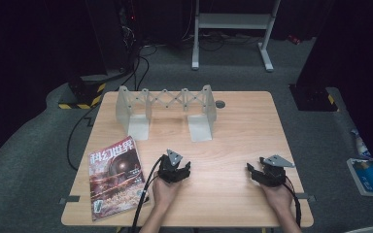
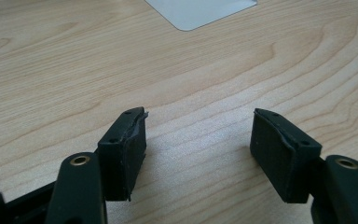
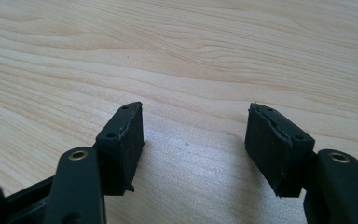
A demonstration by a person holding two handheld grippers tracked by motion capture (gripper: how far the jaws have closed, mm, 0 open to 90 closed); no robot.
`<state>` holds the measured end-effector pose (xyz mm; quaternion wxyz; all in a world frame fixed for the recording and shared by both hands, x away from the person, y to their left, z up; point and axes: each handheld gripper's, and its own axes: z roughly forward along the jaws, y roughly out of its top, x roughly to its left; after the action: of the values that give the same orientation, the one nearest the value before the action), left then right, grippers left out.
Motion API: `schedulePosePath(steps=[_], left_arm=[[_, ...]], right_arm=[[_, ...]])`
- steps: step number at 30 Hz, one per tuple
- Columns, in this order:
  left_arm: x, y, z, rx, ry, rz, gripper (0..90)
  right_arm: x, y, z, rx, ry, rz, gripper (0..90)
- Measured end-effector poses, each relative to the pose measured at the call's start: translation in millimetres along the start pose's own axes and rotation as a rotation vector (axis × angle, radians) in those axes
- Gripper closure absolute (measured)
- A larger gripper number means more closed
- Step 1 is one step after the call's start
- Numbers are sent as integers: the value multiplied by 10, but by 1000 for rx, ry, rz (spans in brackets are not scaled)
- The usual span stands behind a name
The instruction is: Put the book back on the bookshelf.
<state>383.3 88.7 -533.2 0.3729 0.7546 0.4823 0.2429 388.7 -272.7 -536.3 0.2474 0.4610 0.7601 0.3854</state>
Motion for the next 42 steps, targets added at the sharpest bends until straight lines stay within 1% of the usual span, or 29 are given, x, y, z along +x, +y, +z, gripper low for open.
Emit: schedulePosePath(steps=[11,13,15,18,35,38,39,42], left_arm=[[-7,-7,-5,-3,-3,1,360],[-14,-13,-11,-5,-8,4,360],[-20,-18,-21,-2,-17,17,361],[-25,-23,-24,-6,-21,21,361],[-19,-23,-25,-6,-22,17,361],[-6,-20,-25,-7,-25,3,360],[-1,-19,-27,-6,-31,-1,360],[5,-17,-30,-12,-38,-6,360]], right_arm=[[0,-3,-1,-2,4,-5,368],[2,-5,-3,-2,5,-4,366],[3,-6,-4,-1,5,-4,363],[7,-8,-6,-1,4,-1,361],[5,-9,-6,-2,5,0,356],[5,-8,-6,-1,5,1,356],[5,-8,-6,-1,5,1,356],[0,-8,-5,-2,5,-5,356]])
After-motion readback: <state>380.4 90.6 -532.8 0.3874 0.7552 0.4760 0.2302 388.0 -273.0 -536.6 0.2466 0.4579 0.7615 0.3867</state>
